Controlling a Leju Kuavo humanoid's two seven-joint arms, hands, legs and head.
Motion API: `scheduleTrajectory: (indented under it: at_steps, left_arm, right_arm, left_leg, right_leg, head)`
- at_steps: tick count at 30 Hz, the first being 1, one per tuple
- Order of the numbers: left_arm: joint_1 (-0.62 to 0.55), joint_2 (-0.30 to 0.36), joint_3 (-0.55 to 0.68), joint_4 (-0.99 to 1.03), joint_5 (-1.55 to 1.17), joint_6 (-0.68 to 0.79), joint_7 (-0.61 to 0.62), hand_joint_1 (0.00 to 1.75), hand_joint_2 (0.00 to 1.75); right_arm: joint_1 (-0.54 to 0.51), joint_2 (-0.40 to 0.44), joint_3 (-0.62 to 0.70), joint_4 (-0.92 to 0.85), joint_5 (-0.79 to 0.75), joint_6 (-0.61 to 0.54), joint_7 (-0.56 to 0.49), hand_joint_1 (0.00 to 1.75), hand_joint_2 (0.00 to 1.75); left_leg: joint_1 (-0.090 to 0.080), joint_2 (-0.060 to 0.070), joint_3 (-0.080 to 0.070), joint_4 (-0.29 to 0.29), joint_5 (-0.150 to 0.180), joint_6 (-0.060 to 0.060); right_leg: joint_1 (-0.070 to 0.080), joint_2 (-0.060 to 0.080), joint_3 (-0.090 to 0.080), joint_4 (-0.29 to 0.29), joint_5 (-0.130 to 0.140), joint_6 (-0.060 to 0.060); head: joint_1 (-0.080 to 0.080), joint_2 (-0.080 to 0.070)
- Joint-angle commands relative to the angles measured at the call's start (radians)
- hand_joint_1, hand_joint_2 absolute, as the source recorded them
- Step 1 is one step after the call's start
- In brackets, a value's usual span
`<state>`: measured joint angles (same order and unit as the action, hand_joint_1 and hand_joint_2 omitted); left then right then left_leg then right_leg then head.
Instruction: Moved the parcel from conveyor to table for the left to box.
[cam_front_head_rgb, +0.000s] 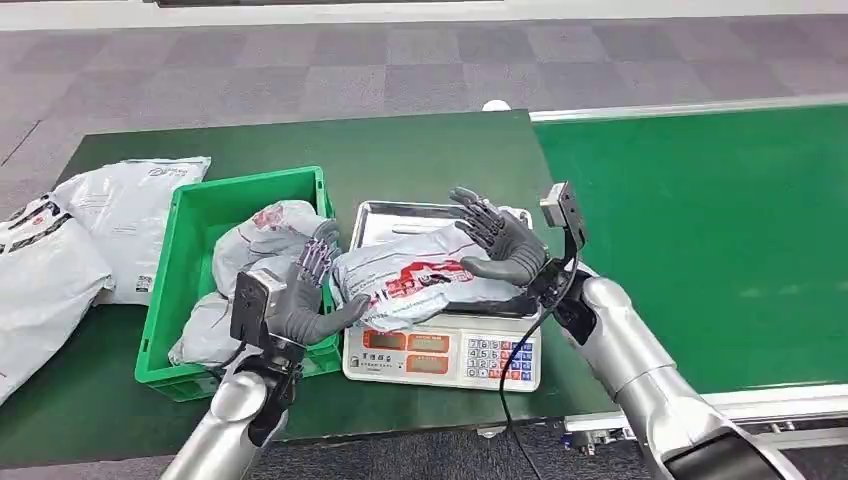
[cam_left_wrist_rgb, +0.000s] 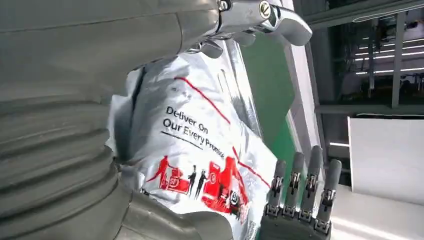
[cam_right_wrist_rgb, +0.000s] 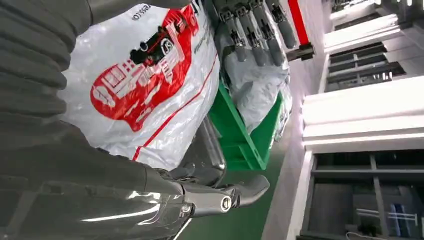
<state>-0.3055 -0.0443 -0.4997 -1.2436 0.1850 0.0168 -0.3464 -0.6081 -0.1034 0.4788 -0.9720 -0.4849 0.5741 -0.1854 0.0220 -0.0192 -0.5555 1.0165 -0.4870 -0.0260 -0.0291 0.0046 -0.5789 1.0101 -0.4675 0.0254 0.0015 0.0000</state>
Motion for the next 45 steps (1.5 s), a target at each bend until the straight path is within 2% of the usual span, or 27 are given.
scheduleTrajectory:
  at_steps: [1,2,3,6,7,9,11,13,14,15,16,17,18,19,20,21,23,24,26,27,33,37,39,40,43,44,45]
  left_arm:
    - [-0.040,0.004,0.020,0.057,-0.004,-0.001,0.005,0.00,1.75]
    - [-0.040,0.004,0.020,0.057,-0.004,-0.001,0.005,0.00,1.75]
    - [-0.046,0.004,0.018,0.063,-0.008,-0.008,0.007,0.00,1.75]
    - [-0.080,0.000,0.013,0.087,-0.028,-0.009,0.017,0.00,1.75]
    - [-0.090,0.001,0.013,0.092,-0.040,-0.007,0.018,0.00,1.75]
    - [-0.088,0.007,0.018,0.076,-0.062,0.003,0.017,0.00,1.75]
    - [-0.084,0.019,0.009,0.065,-0.115,0.015,0.049,0.00,1.75]
    - [-0.116,0.041,-0.047,0.109,-0.284,0.068,0.136,0.00,1.75]
    - [-0.132,0.045,-0.064,0.128,-0.330,0.083,0.158,0.00,1.75]
    - [-0.178,0.033,-0.081,0.192,-0.444,0.082,0.185,0.00,1.75]
    - [-0.378,0.023,-0.304,0.433,-0.743,-0.046,0.366,0.00,1.75]
    - [-0.459,-0.049,-0.307,0.607,-0.782,-0.034,0.326,0.00,1.75]
    - [-0.509,-0.094,-0.311,0.714,-0.806,-0.028,0.302,0.00,1.75]
    - [-0.537,-0.123,-0.310,0.778,-0.823,-0.025,0.296,0.00,1.75]
    - [-0.550,-0.140,-0.306,0.806,-0.830,-0.027,0.305,0.00,1.75]
    - [-0.558,-0.151,-0.312,0.818,-0.843,-0.032,0.314,0.00,1.75]
    - [-0.565,-0.164,-0.322,0.827,-0.862,-0.053,0.334,0.00,1.75]
    - [-0.573,-0.174,-0.342,0.833,-0.882,-0.076,0.349,0.00,1.75]
    - [-0.575,-0.180,-0.343,0.832,-0.884,-0.078,0.352,0.00,1.75]
    - [-0.587,-0.184,-0.365,0.845,-0.905,-0.101,0.367,0.00,1.75]
    - [-0.611,-0.220,-0.406,0.878,-0.937,-0.187,0.358,0.00,1.75]
    - [-0.596,-0.221,-0.421,0.889,-0.948,-0.196,0.353,0.00,1.75]
    - [-0.584,-0.215,-0.433,0.904,-0.953,-0.248,0.342,0.02,1.75]
    - [-0.583,-0.213,-0.433,0.905,-0.953,-0.247,0.342,0.33,1.75]
    - [-0.583,-0.213,-0.433,0.905,-0.953,-0.247,0.342,0.33,1.75]
    - [-0.578,-0.210,-0.438,0.906,-0.958,-0.251,0.339,0.93,1.75]
    - [-0.573,-0.206,-0.448,0.910,-0.966,-0.263,0.329,1.75,1.75]
  right_arm:
    - [-0.015,0.005,-0.019,0.012,-0.001,-0.003,0.006,0.00,1.75]
    - [-0.015,0.005,-0.019,0.012,-0.001,-0.003,0.006,0.00,1.75]
    - [-0.014,0.006,-0.031,0.019,-0.043,0.052,-0.015,0.00,1.75]
    - [-0.014,0.000,-0.038,0.050,-0.131,0.147,0.009,0.00,1.75]
    - [-0.021,0.000,-0.040,0.075,-0.135,0.143,0.008,0.00,0.00]
    - [-0.033,0.022,-0.061,0.122,-0.174,0.144,0.019,0.00,0.00]
    - [-0.047,0.040,-0.076,0.153,-0.155,0.071,0.008,0.00,0.00]
    - [-0.067,0.052,-0.089,0.183,-0.070,-0.107,-0.034,0.00,0.00]
    - [-0.071,0.056,-0.093,0.192,-0.054,-0.151,-0.037,0.00,0.00]
    - [-0.076,0.063,-0.123,0.207,-0.026,-0.205,-0.035,0.00,0.00]
    - [-0.088,0.092,-0.216,0.223,-0.067,-0.278,-0.066,0.00,0.00]
    - [-0.092,0.095,-0.251,0.210,-0.051,-0.301,-0.081,0.00,0.00]
    - [-0.087,0.094,-0.275,0.184,-0.022,-0.339,-0.093,0.00,0.00]
    - [-0.078,0.084,-0.279,0.150,0.074,-0.445,-0.117,0.00,0.00]
    - [-0.055,0.085,-0.308,0.101,0.111,-0.513,-0.098,0.00,0.00]
    - [-0.036,0.078,-0.330,0.064,0.162,-0.591,-0.099,0.00,1.75]
    - [-0.005,0.074,-0.368,0.014,0.197,-0.643,-0.081,0.00,1.75]
    - [0.005,0.063,-0.376,0.008,0.232,-0.683,-0.073,0.00,1.75]
    - [0.009,0.058,-0.382,0.007,0.231,-0.682,-0.074,0.00,1.75]
    - [0.015,0.060,-0.396,0.010,0.257,-0.736,-0.075,0.00,1.75]
    - [0.064,0.048,-0.454,0.007,0.252,-0.734,-0.076,0.00,1.75]
    - [0.070,0.053,-0.462,0.004,0.249,-0.717,-0.084,0.00,1.75]
    - [0.075,0.063,-0.470,-0.009,0.247,-0.710,-0.082,0.00,1.75]
    - [0.074,0.063,-0.470,-0.009,0.247,-0.710,-0.082,0.00,1.75]
    - [0.074,0.063,-0.470,-0.009,0.247,-0.710,-0.082,0.00,1.75]
    - [0.077,0.065,-0.474,-0.014,0.247,-0.708,-0.081,0.00,1.75]
    - [0.085,0.067,-0.478,-0.028,0.250,-0.705,-0.077,0.00,1.75]
  left_leg:
    - [0.000,0.001,0.001,-0.002,0.001,0.002]
    - [0.000,0.001,0.000,-0.001,0.000,0.001]
    - [0.000,0.001,0.000,-0.001,0.000,0.001]
    - [0.000,0.000,0.001,-0.002,0.001,0.002]
    - [0.001,0.000,0.000,0.000,0.001,0.002]
    - [0.000,0.000,0.000,0.000,0.001,0.001]
    - [0.000,0.002,0.001,-0.002,0.001,0.002]
    - [0.000,0.003,0.001,-0.002,0.001,0.002]
    - [0.000,0.003,0.001,-0.002,0.001,0.002]
    - [0.000,0.002,0.000,-0.001,0.001,0.002]
    - [0.000,0.001,0.000,0.000,0.001,0.001]
    - [0.000,-0.007,-0.004,0.002,0.003,0.002]
    - [0.000,-0.006,-0.004,0.001,0.003,0.002]
    - [0.000,-0.009,-0.004,0.002,0.005,0.003]
    - [0.000,-0.013,-0.005,0.002,0.007,0.004]
    - [-0.001,-0.012,-0.006,0.001,0.008,0.003]
    - [0.000,-0.006,-0.005,0.002,0.007,0.003]
    - [0.000,-0.005,-0.005,0.000,0.008,0.003]
    - [-0.001,-0.005,-0.005,0.000,0.008,0.003]
    - [-0.001,-0.005,-0.005,0.001,0.007,0.003]
    - [-0.001,-0.007,-0.004,0.001,0.008,0.003]
    - [-0.001,-0.003,-0.003,-0.001,0.008,0.004]
    - [-0.001,-0.002,-0.002,-0.002,0.009,0.004]
    - [-0.001,-0.003,-0.003,0.000,0.008,0.004]
    - [-0.001,-0.003,-0.003,0.000,0.008,0.004]
    - [-0.001,-0.002,-0.003,-0.001,0.008,0.004]
    - [-0.002,-0.003,-0.002,0.000,0.008,0.003]
  right_leg:
    - [0.001,-0.001,0.001,-0.002,0.001,-0.003]
    - [0.001,-0.001,0.001,-0.001,0.001,-0.002]
    - [0.001,0.000,0.000,-0.001,0.000,-0.002]
    - [0.001,-0.002,0.002,-0.003,0.001,-0.003]
    - [0.001,-0.002,0.001,-0.001,0.000,-0.002]
    - [0.001,-0.002,0.001,-0.001,0.000,-0.002]
    - [0.001,0.000,0.001,-0.002,0.001,-0.002]
    - [0.001,0.001,0.001,-0.002,0.001,-0.002]
    - [0.001,0.001,0.001,-0.003,0.002,-0.003]
    - [0.001,0.000,0.000,-0.001,0.001,-0.002]
    - [0.000,-0.001,0.000,0.000,0.000,-0.001]
    - [0.001,-0.008,0.000,0.001,0.000,-0.002]
    - [0.001,-0.008,0.000,0.000,0.001,-0.003]
    - [0.001,-0.012,-0.001,0.000,0.002,-0.002]
    - [0.001,-0.015,0.000,-0.001,0.002,-0.002]
    - [0.000,-0.015,0.000,-0.002,0.004,0.000]
    - [0.001,-0.008,-0.001,-0.002,0.006,-0.001]
    - [0.001,-0.008,-0.001,-0.003,0.007,-0.002]
    - [0.000,-0.007,-0.001,-0.003,0.007,-0.001]
    - [-0.001,-0.007,-0.002,-0.002,0.007,-0.001]
    - [0.000,-0.008,0.000,-0.002,0.007,-0.001]
    - [0.000,-0.006,0.000,-0.004,0.008,-0.001]
    - [0.000,-0.005,0.001,-0.004,0.009,-0.001]
    - [-0.001,-0.005,0.001,-0.003,0.008,0.000]
    - [-0.001,-0.005,0.001,-0.003,0.008,0.000]
    - [-0.001,-0.005,0.001,-0.004,0.009,-0.001]
    - [-0.001,-0.005,0.001,-0.002,0.008,0.000]
  head:
    - [0.000,0.000]
    - [0.000,0.000]
    - [0.000,0.000]
    - [0.000,0.000]
    - [0.000,0.000]
    - [0.000,0.000]
    - [0.000,0.000]
    - [0.000,0.000]
    - [0.000,0.000]
    - [0.000,0.000]
    - [0.000,0.000]
    - [0.000,0.000]
    - [0.000,0.000]
    - [0.000,0.000]
    - [0.000,0.000]
    - [0.000,0.000]
    - [0.000,0.000]
    - [0.000,0.000]
    - [0.000,0.000]
    - [0.000,0.000]
    - [0.000,0.000]
    - [0.000,0.000]
    - [0.000,0.000]
    - [0.000,0.000]
    - [0.000,0.000]
    - [0.000,0.000]
    - [0.000,0.000]
